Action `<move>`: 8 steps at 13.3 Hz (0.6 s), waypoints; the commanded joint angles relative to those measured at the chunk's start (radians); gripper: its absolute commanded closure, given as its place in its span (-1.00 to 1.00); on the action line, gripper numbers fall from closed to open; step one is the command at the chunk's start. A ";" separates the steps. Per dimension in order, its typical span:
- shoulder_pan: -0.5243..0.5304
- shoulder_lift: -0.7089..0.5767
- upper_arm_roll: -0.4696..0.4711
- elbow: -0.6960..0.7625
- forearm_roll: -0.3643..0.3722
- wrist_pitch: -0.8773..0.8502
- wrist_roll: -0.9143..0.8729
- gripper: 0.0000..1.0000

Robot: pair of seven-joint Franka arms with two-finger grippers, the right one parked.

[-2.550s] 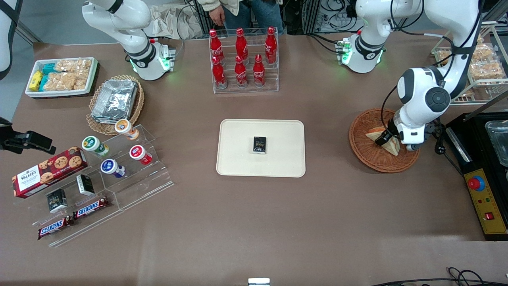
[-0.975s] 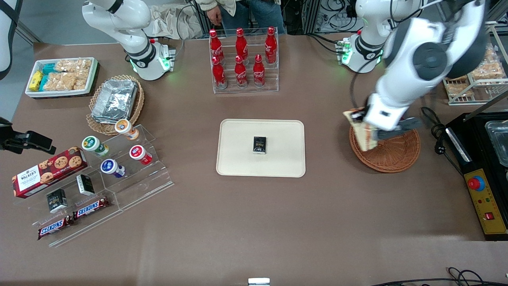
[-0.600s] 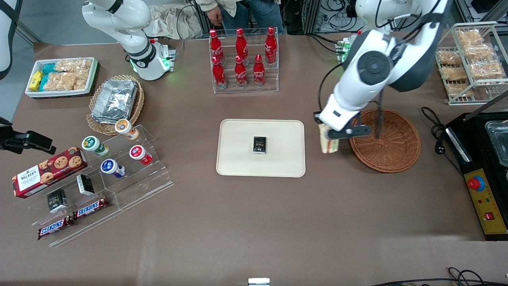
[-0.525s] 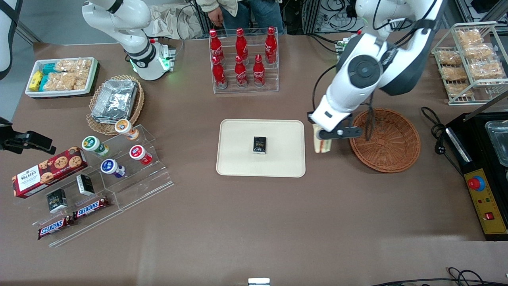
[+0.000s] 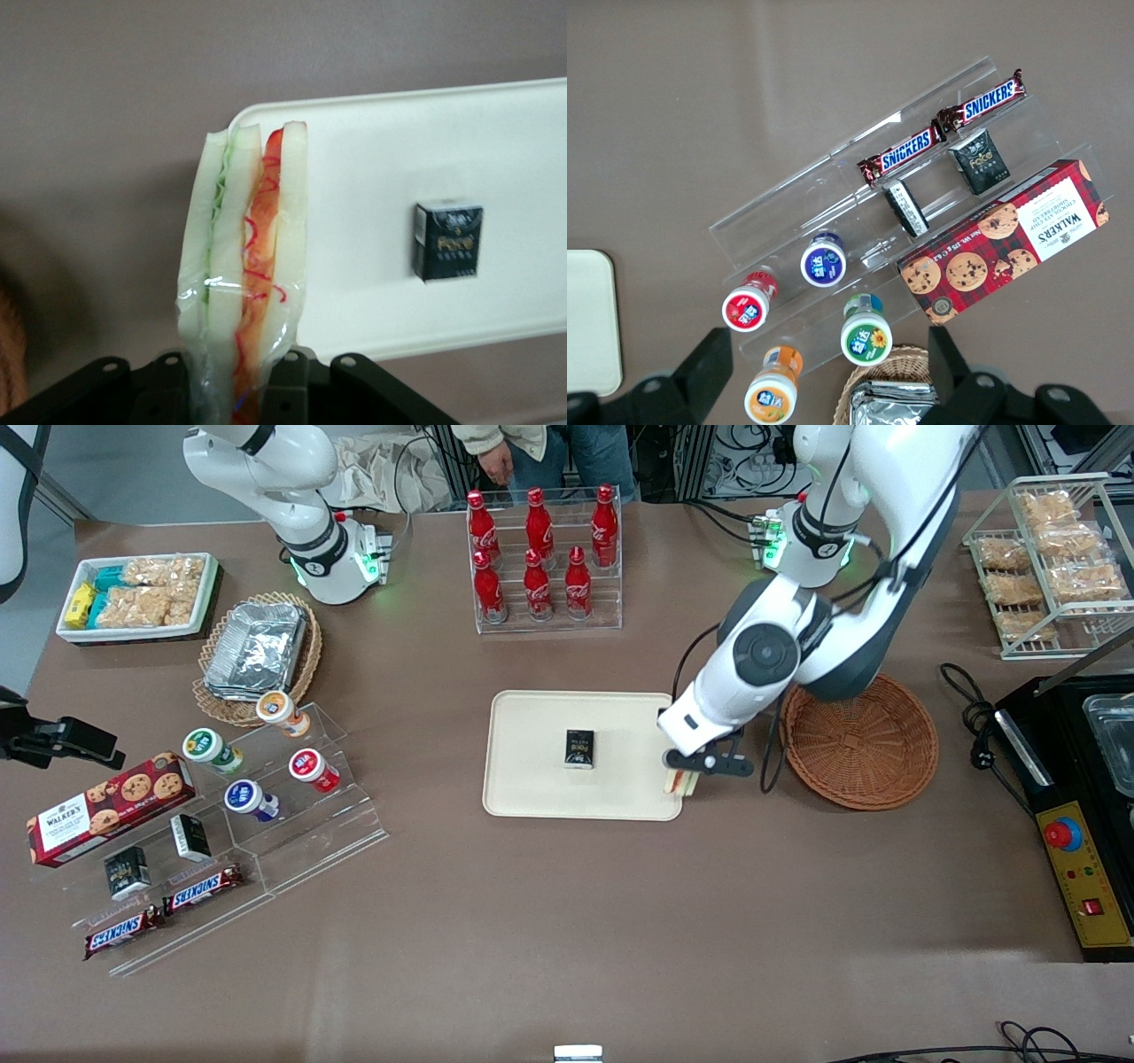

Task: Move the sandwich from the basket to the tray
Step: 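Lower the sandwich onto the tray beside the tissue box and release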

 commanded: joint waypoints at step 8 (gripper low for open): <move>-0.116 0.184 0.000 -0.002 0.267 0.126 -0.313 1.00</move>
